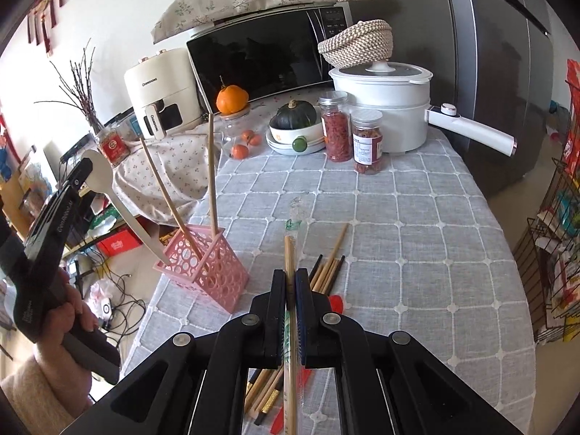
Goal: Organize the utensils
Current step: 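Drop the white spoon into the basket with the left tool while the right drops the wrapped chopsticks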
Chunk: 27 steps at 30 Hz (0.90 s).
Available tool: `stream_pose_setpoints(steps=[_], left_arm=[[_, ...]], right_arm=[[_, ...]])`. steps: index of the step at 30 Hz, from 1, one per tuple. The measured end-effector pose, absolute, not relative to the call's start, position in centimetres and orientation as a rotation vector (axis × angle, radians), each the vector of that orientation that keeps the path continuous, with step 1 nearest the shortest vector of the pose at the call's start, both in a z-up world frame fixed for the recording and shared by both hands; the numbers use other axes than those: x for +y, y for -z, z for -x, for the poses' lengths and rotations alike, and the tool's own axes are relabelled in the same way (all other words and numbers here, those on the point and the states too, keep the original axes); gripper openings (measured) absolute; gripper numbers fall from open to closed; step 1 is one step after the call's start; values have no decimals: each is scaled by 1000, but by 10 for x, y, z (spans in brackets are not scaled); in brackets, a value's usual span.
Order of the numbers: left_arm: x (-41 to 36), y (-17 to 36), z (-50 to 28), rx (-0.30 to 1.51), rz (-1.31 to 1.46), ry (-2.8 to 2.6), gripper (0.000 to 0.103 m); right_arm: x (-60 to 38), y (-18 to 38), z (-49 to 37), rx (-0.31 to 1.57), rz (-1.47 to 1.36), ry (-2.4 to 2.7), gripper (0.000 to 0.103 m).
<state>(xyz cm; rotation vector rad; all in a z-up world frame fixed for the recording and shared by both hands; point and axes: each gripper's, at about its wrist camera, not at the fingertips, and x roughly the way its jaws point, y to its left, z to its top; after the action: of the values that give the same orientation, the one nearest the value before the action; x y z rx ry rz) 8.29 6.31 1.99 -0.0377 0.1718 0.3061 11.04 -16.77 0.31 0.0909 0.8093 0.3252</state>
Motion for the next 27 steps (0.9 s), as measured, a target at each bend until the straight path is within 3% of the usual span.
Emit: stream_pose_setpoints(steps=[10,12,14,18,23,27], left_arm=[[51,6,-112,322,8,-237,6],[54,8,-117,376,58,-191,12],[58,4,-118,420,101,-142,26],[60,-11,-110,473,132,-70,36],[67,-17,-94,598,119,-33,61],[87,-5,-87,754,152,-74,72]], right_arm=[[-164,-9,-108,767,-95,-331,5],[-163,-9,-108,763,-115,-341,5],[-162,-11,-107,753,-131,-352,5],[-157,-21,-105,703,-158,-372,5],[-146,-40,-105,614,-209,-381,5],[-128,-54,-111,539,-251,-388,5]])
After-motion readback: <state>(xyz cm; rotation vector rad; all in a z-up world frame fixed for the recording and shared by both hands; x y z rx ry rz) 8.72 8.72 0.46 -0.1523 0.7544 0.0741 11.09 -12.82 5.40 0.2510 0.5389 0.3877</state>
